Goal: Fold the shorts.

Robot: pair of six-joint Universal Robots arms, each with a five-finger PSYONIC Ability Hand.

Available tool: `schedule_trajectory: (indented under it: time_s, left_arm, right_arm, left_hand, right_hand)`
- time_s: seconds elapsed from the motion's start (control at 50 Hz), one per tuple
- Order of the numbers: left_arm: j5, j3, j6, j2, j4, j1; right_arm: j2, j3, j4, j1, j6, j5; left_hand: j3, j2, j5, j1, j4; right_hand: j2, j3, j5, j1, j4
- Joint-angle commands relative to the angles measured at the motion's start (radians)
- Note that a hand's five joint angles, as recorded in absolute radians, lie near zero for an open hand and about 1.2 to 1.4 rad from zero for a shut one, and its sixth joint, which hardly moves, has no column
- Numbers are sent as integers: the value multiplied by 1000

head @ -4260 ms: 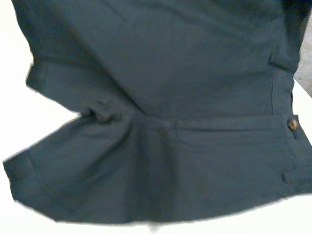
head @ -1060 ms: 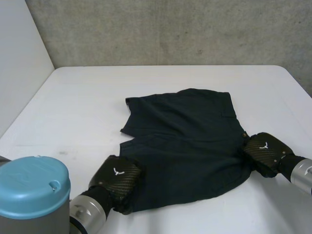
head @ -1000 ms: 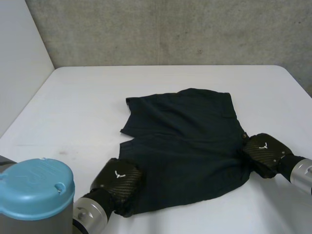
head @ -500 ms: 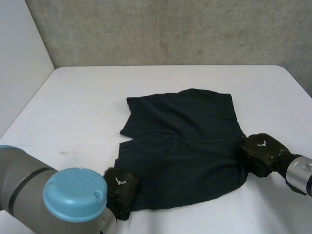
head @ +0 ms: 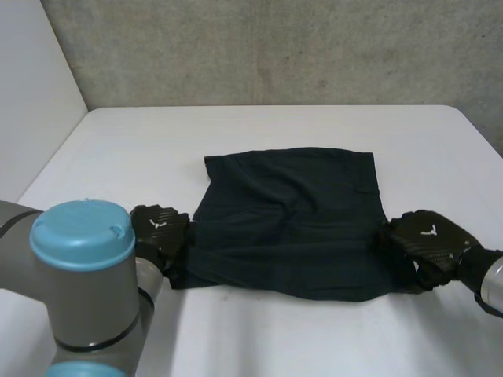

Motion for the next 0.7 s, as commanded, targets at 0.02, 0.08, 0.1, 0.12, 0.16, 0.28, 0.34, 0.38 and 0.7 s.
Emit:
schedule_trajectory:
  time_s: [0.02,0.08,0.1,0.12,0.16,0.28,0.34,0.38,0.7]
  left_arm:
    - [2,11,-3,-33,2,7]
    - [2,13,-3,-34,3,6]
    - [2,13,-3,-34,3,8]
    - [2,13,-5,-34,5,8]
    - [2,13,-5,-34,5,8]
    - [2,13,-3,-34,3,6]
    - [2,13,-5,-33,5,5]
    - [2,13,-3,-33,3,3]
    - [2,8,4,113,-59,-21]
  right_arm:
    - [21,45,9,-19,-85,-29]
    - [56,63,-3,-16,-89,-24]
    - [66,63,-8,-17,-92,-24]
    - [76,63,-12,-17,-92,-23]
    - [93,63,-40,-17,-92,-20]
    - [117,54,-109,-17,-82,-9]
    - [136,48,-118,-16,-82,5]
    - [149,41,-120,-14,-82,20]
    - [84,-65,-106,104,24,137]
  left_hand:
    - [210,200,215,284,200]
    - [210,200,215,284,200]
    - [210,200,215,284,200]
    - [210,200,215,284,200]
    - [210,200,215,284,200]
    - [210,200,215,284,200]
    - [210,200,215,284,200]
    - [210,200,215,284,200]
    - [210,200,215,284,200]
  right_hand:
    - [103,98,119,200,99]
    - [101,95,116,198,96]
    - [101,95,116,198,96]
    - [101,95,116,198,96]
    - [106,101,122,203,102]
    - [115,110,131,212,111]
    - [115,110,131,212,111]
    - [144,139,160,241,140]
    - [704,699,720,801,700]
